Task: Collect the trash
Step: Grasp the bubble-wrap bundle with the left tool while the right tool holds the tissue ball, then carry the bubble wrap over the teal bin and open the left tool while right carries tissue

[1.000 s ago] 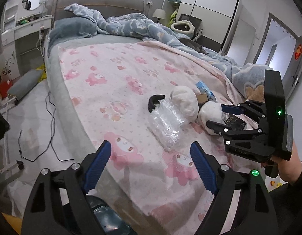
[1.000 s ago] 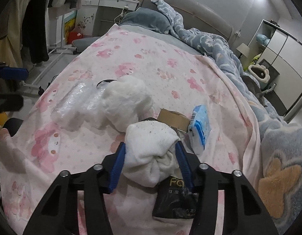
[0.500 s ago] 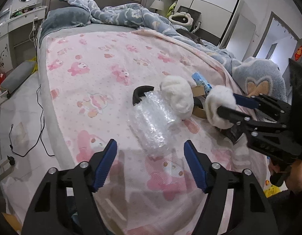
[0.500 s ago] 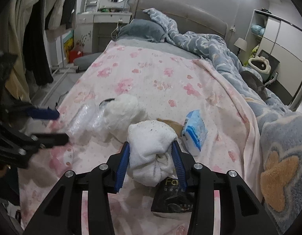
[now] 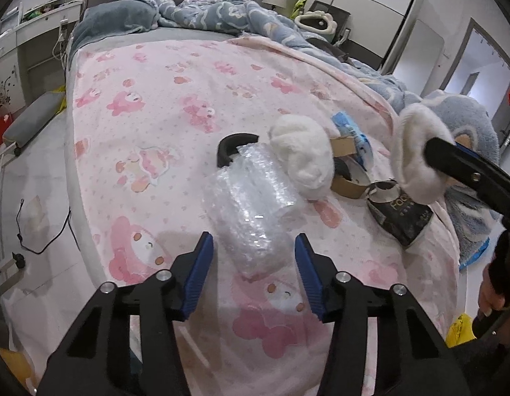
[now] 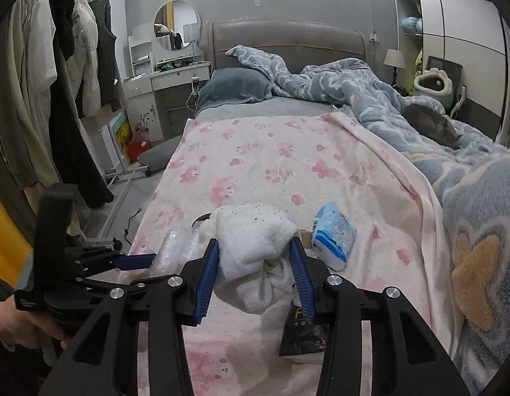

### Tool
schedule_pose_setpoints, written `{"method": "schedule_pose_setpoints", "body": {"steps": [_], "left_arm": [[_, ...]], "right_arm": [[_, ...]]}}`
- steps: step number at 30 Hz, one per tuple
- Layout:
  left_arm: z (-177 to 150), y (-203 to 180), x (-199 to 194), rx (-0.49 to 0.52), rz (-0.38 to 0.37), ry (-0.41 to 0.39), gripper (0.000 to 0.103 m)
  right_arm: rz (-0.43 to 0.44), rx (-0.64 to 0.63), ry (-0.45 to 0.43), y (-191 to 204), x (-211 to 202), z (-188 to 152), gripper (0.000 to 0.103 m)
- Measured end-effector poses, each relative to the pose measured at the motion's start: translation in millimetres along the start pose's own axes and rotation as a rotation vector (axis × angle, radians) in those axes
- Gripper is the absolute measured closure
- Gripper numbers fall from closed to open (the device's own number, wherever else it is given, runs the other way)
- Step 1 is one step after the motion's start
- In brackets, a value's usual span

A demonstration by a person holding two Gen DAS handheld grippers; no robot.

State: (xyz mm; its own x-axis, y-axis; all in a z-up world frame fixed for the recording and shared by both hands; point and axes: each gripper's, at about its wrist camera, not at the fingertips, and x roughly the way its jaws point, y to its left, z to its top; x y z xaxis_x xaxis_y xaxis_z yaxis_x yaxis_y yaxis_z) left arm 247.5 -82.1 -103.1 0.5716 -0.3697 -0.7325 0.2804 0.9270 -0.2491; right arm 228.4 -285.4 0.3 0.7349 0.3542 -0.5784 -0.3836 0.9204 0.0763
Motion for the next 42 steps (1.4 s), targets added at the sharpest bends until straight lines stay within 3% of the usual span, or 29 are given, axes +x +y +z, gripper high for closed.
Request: {"method": "schedule_pose_setpoints", "body": {"steps": [4, 13, 23, 33, 37, 42], "left_arm": [[-1, 0, -1, 0.009, 0.009, -0.016, 0.063], [-4, 4, -36, 0.034, 0.025, -0.061, 0.064], [-31, 26, -82, 0.048, 0.129, -0.076, 0.064], [-69, 61, -110, 0.018, 0.197, -0.003, 0.063], [-87, 80, -113, -0.021, 0.221, 0.062, 0.063], [-108, 94, -115, 0.000, 0.283, 0.106, 0.062]], "right_arm": [[0.011, 0.012, 0.001, 5, -1, 0, 0.059], [0.014, 0.014, -0.020, 27, -10, 8, 0.059], [-0.007, -0.014, -0.005, 68, -21, 5, 0.059], [0.070, -0.050, 0.049, 141, -21, -16, 0.059], [0.086, -0.046, 0.058, 157, -23, -18, 0.059], [0.115, -0.037, 0.085, 176, -19, -23, 0.059]]}}
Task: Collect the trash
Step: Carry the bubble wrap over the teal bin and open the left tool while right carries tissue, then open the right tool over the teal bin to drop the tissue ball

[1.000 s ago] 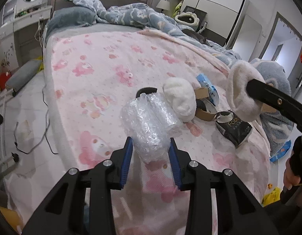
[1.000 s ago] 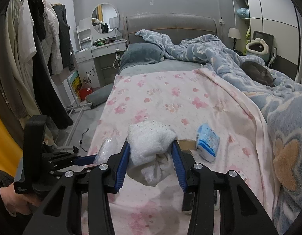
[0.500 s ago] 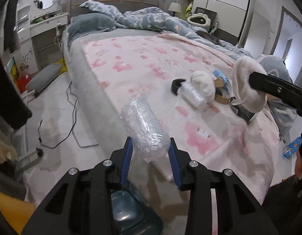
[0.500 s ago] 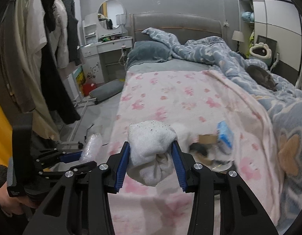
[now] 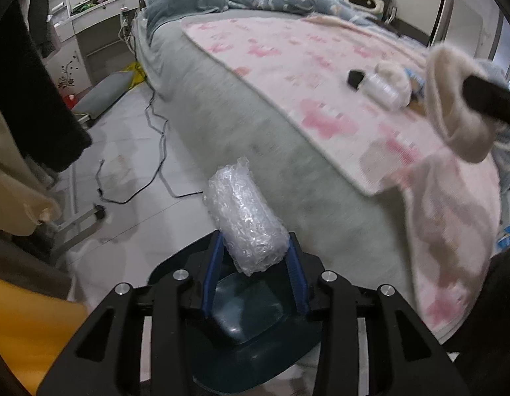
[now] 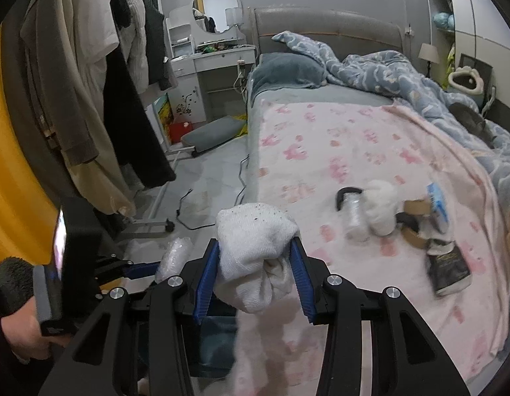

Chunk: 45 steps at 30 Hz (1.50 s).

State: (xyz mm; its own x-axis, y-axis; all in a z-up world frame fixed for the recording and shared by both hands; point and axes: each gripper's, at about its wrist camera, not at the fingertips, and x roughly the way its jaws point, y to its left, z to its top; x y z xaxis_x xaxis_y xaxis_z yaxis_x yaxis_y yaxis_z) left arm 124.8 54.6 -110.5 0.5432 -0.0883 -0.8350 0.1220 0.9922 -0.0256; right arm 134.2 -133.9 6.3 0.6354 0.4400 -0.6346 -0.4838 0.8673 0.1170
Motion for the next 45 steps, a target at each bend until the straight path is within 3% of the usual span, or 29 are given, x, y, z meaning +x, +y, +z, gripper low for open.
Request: {"method": "schedule_pose_setpoints", "body": {"steps": [9, 16, 19, 21, 24, 32, 45], "left_arm": [[-33, 30, 33, -0.027, -0.004, 0.168, 0.061], [-52, 44, 46, -0.070, -0.040, 0.249, 0.061], [-56, 48, 48, -0.083, -0.062, 0.270, 0.055], [-59, 51, 47, -0.091, -0.071, 0.281, 0.042], [-64, 55, 47, -0.101, -0.087, 0.304, 0.040], [-66, 72, 35, -0.141, -0.080, 0.270, 0.032], [-56, 112, -1, -0.290, -0.170, 0.137, 0.022]], "right_arm": [[0.065, -0.010, 0.051, 36, 27, 3, 0.059], [0.093, 0.002, 0.113, 48, 52, 4, 0.059], [0.104, -0.021, 0.155, 58, 66, 3, 0.059], [0.105, -0.035, 0.174, 62, 74, 1, 0.059], [0.097, -0.053, 0.204, 69, 86, -4, 0.059], [0.089, -0.093, 0.299, 82, 120, -17, 0.059], [0.050, -0.197, 0.438, 103, 170, -46, 0.059]]}}
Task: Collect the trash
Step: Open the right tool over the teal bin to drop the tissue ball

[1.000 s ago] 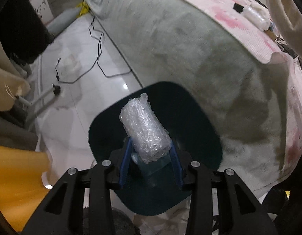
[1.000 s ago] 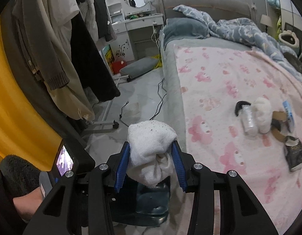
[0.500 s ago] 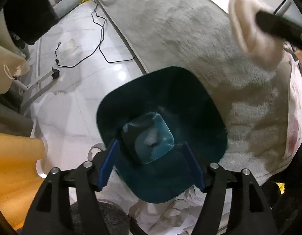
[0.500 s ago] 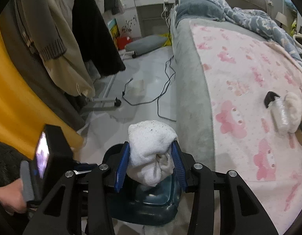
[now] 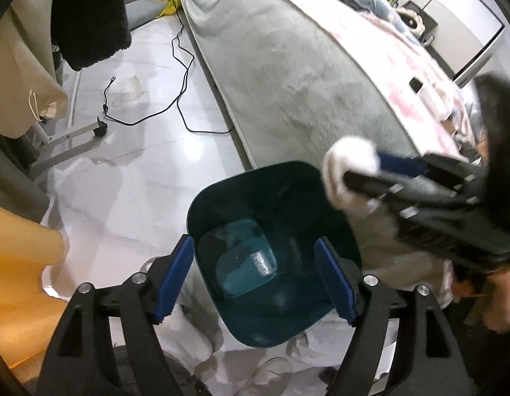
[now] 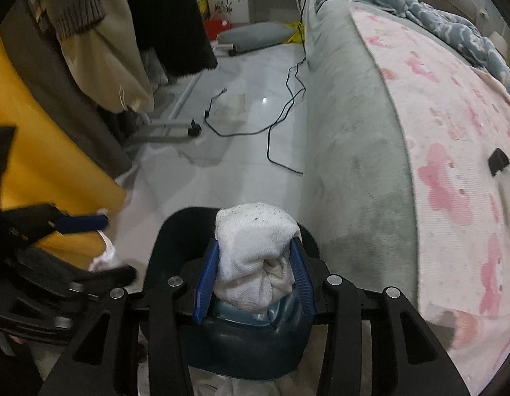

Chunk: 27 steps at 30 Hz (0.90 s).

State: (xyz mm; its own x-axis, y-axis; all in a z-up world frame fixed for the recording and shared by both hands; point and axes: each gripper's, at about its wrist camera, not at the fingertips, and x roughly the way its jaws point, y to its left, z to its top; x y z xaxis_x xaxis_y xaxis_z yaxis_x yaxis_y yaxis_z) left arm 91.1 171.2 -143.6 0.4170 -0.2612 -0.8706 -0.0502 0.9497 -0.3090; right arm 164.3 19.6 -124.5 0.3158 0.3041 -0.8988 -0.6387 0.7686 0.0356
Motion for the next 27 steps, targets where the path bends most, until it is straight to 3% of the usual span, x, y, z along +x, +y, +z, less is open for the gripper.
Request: {"method": "schedule_pose_setpoints", "body": {"steps": [4, 20, 27], "left_arm": [[3, 4, -11, -0.028, -0.051, -0.027, 0.018], [17, -5, -50, 0.012, -0.039, -0.165, 0.018], [21, -17, -66, 0.066, 0.016, -0.240, 0.018]], "right_arm": [[-0.003, -0.013, 0.049, 4, 18, -3, 0.059], [-0.010, -0.019, 0.217, 13, 84, -20, 0.059], [-0.016, -0.021, 0.264, 14, 99, -28, 0.052]]}}
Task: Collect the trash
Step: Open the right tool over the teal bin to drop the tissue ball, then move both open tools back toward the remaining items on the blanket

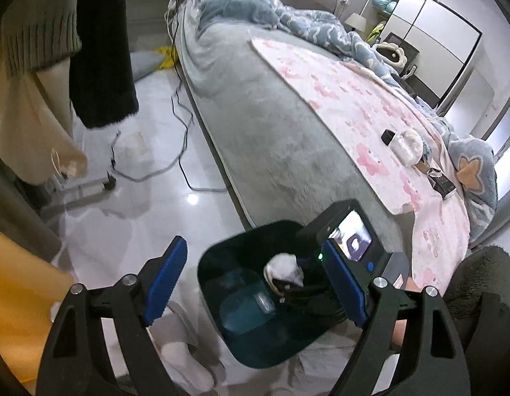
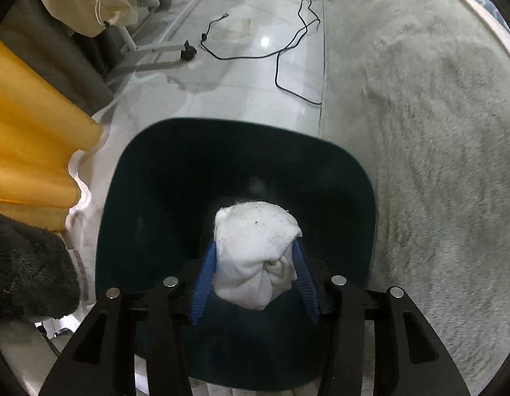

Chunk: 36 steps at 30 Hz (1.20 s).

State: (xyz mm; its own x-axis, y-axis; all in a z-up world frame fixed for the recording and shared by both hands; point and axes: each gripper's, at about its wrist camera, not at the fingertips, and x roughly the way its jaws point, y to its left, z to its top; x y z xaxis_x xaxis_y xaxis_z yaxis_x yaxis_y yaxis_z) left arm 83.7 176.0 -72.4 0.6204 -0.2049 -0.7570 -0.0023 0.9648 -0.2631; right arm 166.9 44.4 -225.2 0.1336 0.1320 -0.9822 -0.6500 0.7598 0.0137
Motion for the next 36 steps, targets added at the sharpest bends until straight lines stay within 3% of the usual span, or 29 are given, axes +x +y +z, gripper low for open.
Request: {"method": "schedule_pose_setpoints", "body": {"steps": [3, 6, 17, 26, 30, 36], "left_arm": [[6, -2, -11, 0.008, 0.003, -0.045, 0.017], [11, -4, -21, 0.014, 0.011, -0.086, 0.013], [35, -24, -58, 0.047, 0.036, -0.252, 0.007], [50, -46, -54, 0.061, 0.025, -0.299, 0.007], [57, -66, -54, 0.106, 0.016, -0.331, 0.007], [63, -92, -44, 0.119, -0.057, -0.317, 0.007]], "right_arm": [[0.006, 0.008, 0.008, 1, 2, -1, 0.039], [0.003, 0.004, -0.005, 2, -2, -2, 0.033], [0.007, -0.022, -0.241, 1, -67, 3, 0.028], [-0.005, -0.012, -0.430, -16, -138, -6, 0.024], [-0.025, -0.014, -0.479, -30, -164, -14, 0.022], [-0.087, 0.000, -0.529, -69, -198, -29, 0.021]]}}
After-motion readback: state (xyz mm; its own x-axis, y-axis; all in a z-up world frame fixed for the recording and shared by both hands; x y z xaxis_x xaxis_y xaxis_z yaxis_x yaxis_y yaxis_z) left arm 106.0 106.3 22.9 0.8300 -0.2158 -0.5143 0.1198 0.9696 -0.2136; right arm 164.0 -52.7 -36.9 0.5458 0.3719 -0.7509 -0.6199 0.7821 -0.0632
